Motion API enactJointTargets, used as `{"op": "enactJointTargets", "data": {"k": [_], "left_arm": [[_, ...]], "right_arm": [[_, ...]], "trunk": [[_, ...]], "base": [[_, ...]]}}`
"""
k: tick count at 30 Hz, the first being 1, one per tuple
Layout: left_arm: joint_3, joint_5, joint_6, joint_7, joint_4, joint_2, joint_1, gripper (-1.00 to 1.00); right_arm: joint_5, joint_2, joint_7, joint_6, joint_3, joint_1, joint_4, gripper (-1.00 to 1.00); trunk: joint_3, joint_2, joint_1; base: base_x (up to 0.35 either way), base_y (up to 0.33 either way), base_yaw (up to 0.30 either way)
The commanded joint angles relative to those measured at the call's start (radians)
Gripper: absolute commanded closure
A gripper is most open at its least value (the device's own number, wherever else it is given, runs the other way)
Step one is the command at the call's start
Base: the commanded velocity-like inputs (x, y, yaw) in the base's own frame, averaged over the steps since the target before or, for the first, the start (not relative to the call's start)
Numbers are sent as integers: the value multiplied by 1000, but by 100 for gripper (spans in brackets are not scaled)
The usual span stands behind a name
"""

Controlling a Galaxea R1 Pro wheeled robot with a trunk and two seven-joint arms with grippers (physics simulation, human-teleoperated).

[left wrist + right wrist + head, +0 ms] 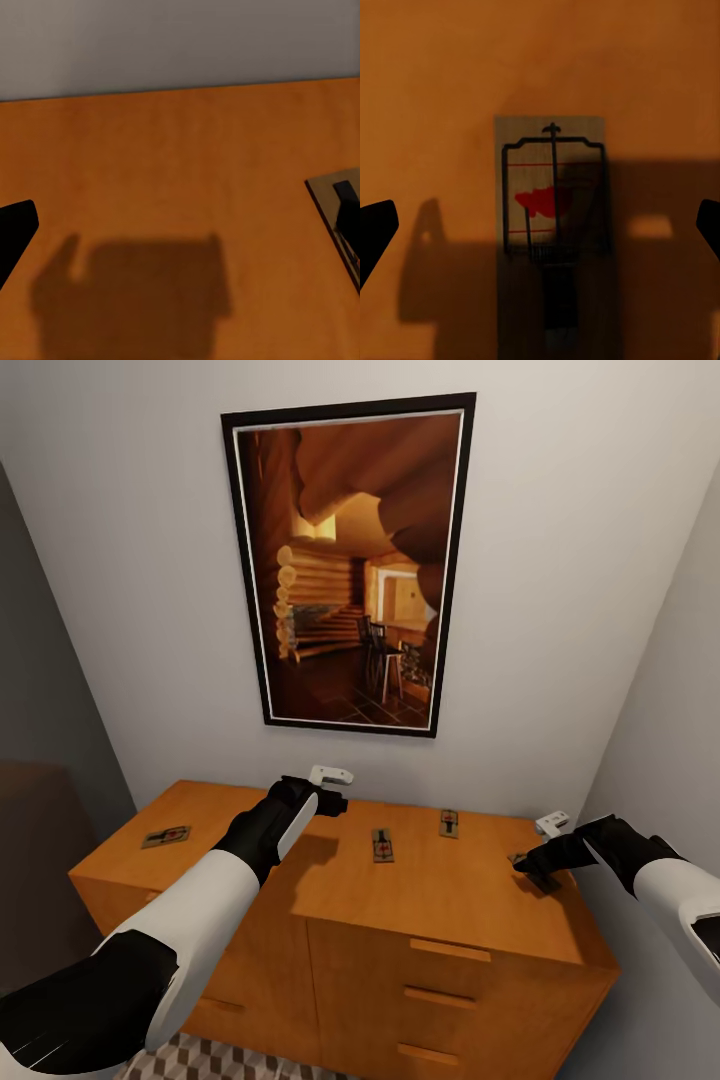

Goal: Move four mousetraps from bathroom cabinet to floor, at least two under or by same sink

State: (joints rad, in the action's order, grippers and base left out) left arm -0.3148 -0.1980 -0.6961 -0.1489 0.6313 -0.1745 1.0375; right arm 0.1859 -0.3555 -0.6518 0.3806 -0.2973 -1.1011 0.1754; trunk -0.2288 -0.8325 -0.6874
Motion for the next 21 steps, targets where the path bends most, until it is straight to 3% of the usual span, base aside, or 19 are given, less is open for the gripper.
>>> {"op": "enactJointTargets", "data": {"k": [1, 6, 17, 21], "left_arm": [[-3, -11, -3, -9, 1, 0, 1, -100], [-3, -11, -3, -9, 1, 0, 1, -100], [-3, -11, -3, -9, 1, 0, 1, -100], [-3, -11, -3, -9, 1, 0, 1, -100]], "right_arm": [[10, 0, -6, 4, 4, 0, 3, -100], [10, 0, -6, 4, 4, 0, 3, -100], [33, 0, -6, 4, 4, 0, 3, -100], [42, 0, -6, 4, 4, 0, 3, -100]], "trunk": [[-5, -8, -4], [-20, -43, -23], [-20, -43, -23], [-33, -71, -39]], "base": [[0, 0, 0], [0, 0, 0], [0, 0, 0], [0, 0, 0]]}}
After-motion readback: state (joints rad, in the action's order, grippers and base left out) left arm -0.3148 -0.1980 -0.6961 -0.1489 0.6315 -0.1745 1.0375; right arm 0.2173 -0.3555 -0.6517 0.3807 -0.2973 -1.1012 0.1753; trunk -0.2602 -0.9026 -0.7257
